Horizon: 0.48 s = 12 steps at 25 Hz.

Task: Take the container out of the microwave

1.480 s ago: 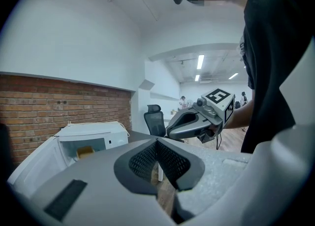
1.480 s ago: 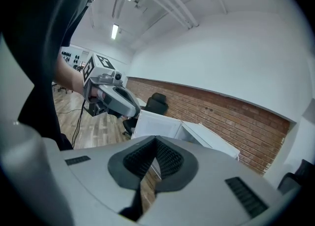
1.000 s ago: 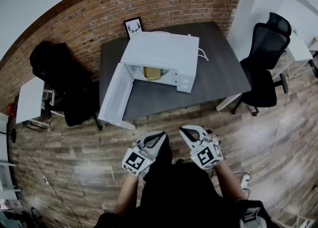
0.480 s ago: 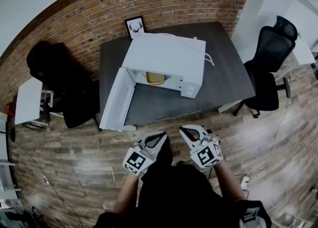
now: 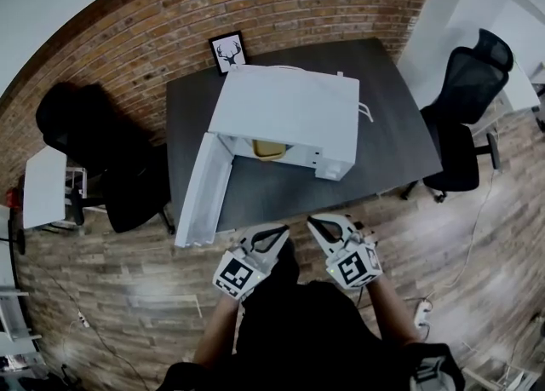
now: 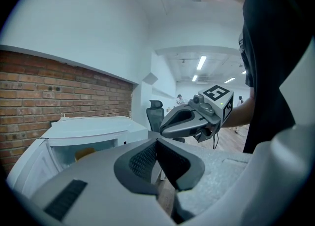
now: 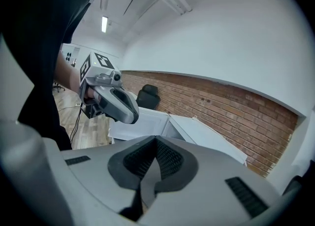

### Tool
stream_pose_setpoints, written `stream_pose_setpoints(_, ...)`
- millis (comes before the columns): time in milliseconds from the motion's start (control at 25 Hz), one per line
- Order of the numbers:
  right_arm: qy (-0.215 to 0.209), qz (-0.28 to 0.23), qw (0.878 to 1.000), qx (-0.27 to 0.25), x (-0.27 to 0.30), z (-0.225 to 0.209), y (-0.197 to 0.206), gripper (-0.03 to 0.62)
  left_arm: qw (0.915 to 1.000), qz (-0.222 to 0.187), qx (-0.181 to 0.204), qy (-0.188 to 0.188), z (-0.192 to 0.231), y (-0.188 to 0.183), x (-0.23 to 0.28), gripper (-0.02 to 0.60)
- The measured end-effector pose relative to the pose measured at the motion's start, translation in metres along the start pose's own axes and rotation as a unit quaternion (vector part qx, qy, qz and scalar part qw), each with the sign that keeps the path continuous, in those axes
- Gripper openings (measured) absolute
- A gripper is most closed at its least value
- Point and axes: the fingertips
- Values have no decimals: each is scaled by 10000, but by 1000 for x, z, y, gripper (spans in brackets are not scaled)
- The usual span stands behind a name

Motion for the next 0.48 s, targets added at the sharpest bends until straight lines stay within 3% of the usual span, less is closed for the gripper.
stream_pose_setpoints(480, 457, 170, 9988, 48, 41, -43, -9, -2, 9986, 132, 290, 416, 67, -1, 21, 2)
Point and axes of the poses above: the fingertips, and each gripper's own axes: x forward along the fingers, z to its left, y out of its underside, and after that the axes turned 1 degree about x, right-handed
